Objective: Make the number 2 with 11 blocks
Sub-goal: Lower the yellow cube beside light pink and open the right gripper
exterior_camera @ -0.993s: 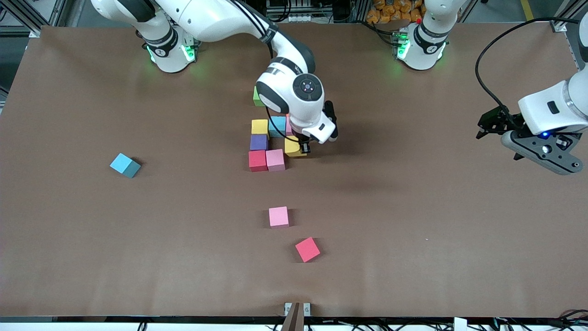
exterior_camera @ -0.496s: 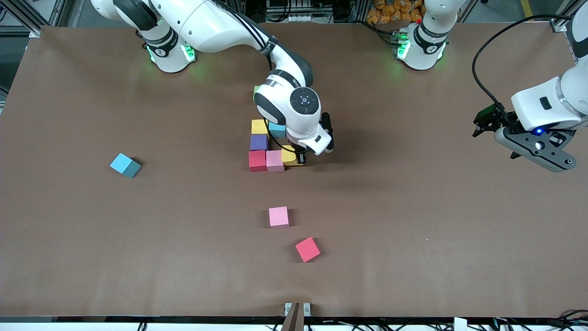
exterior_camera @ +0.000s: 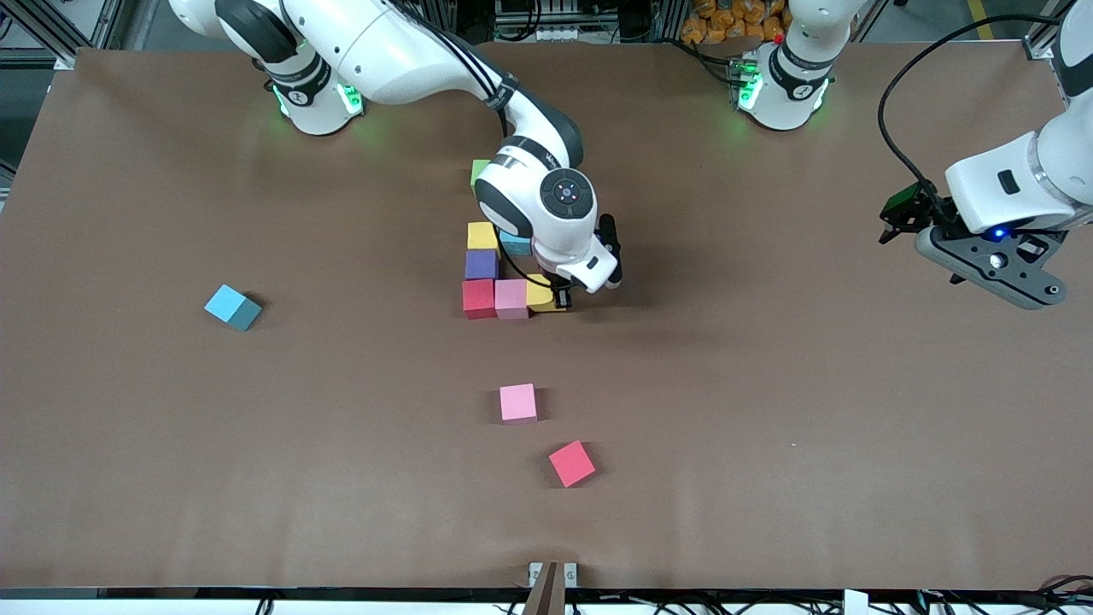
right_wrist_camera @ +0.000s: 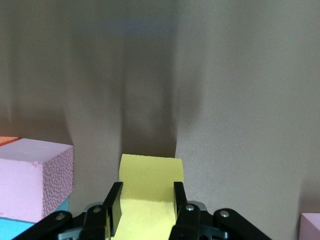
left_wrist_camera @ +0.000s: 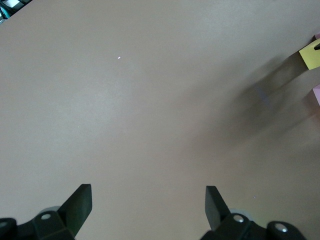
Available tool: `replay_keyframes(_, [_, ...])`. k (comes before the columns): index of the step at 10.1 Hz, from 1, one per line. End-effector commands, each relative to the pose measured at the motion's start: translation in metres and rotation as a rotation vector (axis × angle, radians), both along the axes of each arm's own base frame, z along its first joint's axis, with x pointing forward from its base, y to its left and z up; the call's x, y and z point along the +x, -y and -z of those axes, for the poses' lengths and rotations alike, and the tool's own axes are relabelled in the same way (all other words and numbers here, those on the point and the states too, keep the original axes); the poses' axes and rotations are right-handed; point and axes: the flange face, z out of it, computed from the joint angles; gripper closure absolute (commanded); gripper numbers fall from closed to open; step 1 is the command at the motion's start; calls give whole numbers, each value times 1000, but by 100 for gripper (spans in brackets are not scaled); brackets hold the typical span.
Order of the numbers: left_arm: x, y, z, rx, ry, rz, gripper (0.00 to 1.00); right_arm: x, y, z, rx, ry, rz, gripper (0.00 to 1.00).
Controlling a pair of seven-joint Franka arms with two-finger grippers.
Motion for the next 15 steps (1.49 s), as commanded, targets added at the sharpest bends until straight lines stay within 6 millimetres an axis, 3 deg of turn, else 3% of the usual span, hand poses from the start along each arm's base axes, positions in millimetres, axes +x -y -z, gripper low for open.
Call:
replay_keyframes(1, [-6, 2, -5, 45, 5, -15, 0, 10, 0, 3, -6, 17, -5, 100])
replay_keyframes(6, [-5, 2, -6, 41, 7, -103, 0, 12, 2, 13, -14, 22, 4, 100])
replay_keyframes(10, [-9, 16, -15, 33, 25, -172, 0, 12, 2, 14, -4, 26, 20, 97])
replay_keyframes(11, [-9, 19, -22, 30, 39, -166, 0, 11, 0, 15, 8, 33, 38, 77])
replay_keyframes(12, [-9, 19, -21, 42, 43, -159, 0, 11, 0, 15, 8, 34, 51, 35])
replay_keyframes(13, [-10, 22, -24, 66, 57, -150, 0, 12, 1, 15, 8, 34, 52, 0])
replay_keyframes(15, [-13, 18, -29, 78, 69, -166, 0, 12, 1, 15, 10, 35, 52, 0])
